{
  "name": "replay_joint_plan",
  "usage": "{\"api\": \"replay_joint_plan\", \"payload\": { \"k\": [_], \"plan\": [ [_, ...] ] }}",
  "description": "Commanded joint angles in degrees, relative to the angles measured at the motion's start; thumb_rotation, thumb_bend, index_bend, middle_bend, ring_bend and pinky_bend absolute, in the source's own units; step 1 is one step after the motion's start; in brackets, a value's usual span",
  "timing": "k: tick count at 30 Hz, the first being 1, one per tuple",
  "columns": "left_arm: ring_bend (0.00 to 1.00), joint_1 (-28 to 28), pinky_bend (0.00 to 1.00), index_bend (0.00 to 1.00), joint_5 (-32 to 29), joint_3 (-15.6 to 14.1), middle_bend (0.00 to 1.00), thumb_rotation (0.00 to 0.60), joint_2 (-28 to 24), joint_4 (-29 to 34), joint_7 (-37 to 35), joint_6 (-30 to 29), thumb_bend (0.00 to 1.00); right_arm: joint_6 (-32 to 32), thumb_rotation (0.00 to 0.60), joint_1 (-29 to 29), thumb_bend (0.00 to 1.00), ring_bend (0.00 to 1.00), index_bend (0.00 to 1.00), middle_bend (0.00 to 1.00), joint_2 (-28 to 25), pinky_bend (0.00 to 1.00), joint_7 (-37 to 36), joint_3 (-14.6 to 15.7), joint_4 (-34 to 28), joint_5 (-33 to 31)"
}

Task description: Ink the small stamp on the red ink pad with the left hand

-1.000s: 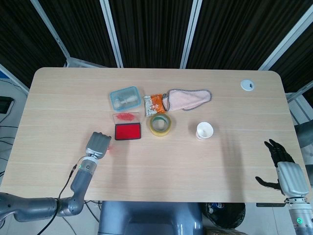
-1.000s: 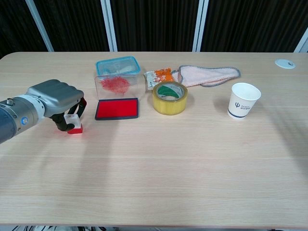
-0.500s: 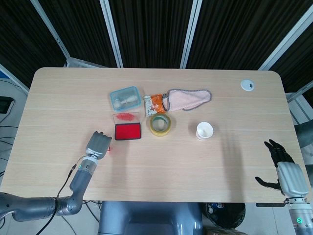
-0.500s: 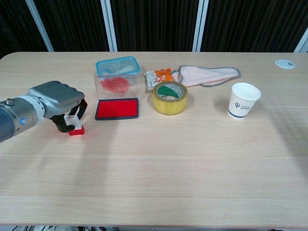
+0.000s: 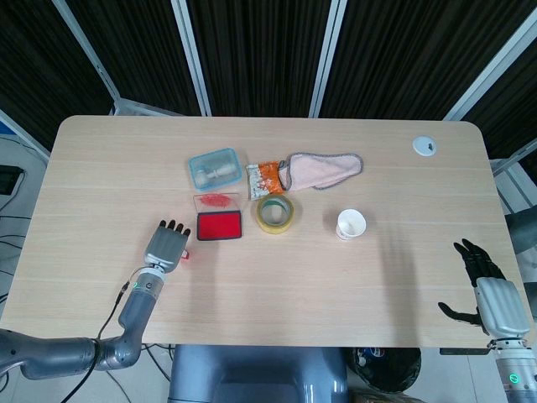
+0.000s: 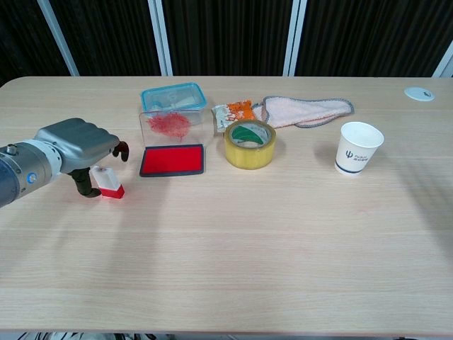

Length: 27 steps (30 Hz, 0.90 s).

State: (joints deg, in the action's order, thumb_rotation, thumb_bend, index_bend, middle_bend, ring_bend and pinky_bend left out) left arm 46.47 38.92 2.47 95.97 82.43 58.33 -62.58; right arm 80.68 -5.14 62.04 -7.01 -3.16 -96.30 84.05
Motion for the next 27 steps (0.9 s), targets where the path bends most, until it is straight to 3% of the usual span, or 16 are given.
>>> {"api": "replay_joint_plan", "payload": {
  "k": [1,9,16,23,27],
  "plan": [
    [0.05,0.0,0.13,0.11,-0.6,0.1,0.09,0.6,-0.4,0.6,0.3,-0.1,0.18,0.0,0.6,0.0,0.23,0.0,0.04,0.0,0.0,0.19,0.0,0.0,0.0,0.0],
    [0.0,-1.2,0.07,0.05,0.6,0.4,0.03,0.6,-4.2,5.8,-0.9,-3.4,0.14,0.2,0.6,0.1,0.23,0.0,0.04,0.0,-0.1,0.19,0.2,0.1,0.2,0.2],
    [0.0,-6.7,0.07,0.05,10.1,-1.3,0.03,0.6,-14.5,15.8,-9.0,-11.1,0.13,0.2,0.6,0.1,0.23,0.0,0.04,0.0,0.0,0.19,0.8,0.2,0.4,0.4],
    [0.0,-16.8,0.06,0.03,22.4,-6.8,0.01,0.6,-26.2,25.2,-22.4,-21.5,0.12,0.3,0.6,-0.1,0.23,0.0,0.04,0.0,0.1,0.19,4.0,0.3,0.7,0.5],
    [0.0,-22.7,0.02,0.0,31.3,-10.9,0.0,0.6,-29.4,24.0,-30.5,-27.6,0.11,1.2,0.6,0.0,0.21,0.0,0.02,0.0,0.7,0.19,5.4,0.4,1.2,1.6]
  ]
}}
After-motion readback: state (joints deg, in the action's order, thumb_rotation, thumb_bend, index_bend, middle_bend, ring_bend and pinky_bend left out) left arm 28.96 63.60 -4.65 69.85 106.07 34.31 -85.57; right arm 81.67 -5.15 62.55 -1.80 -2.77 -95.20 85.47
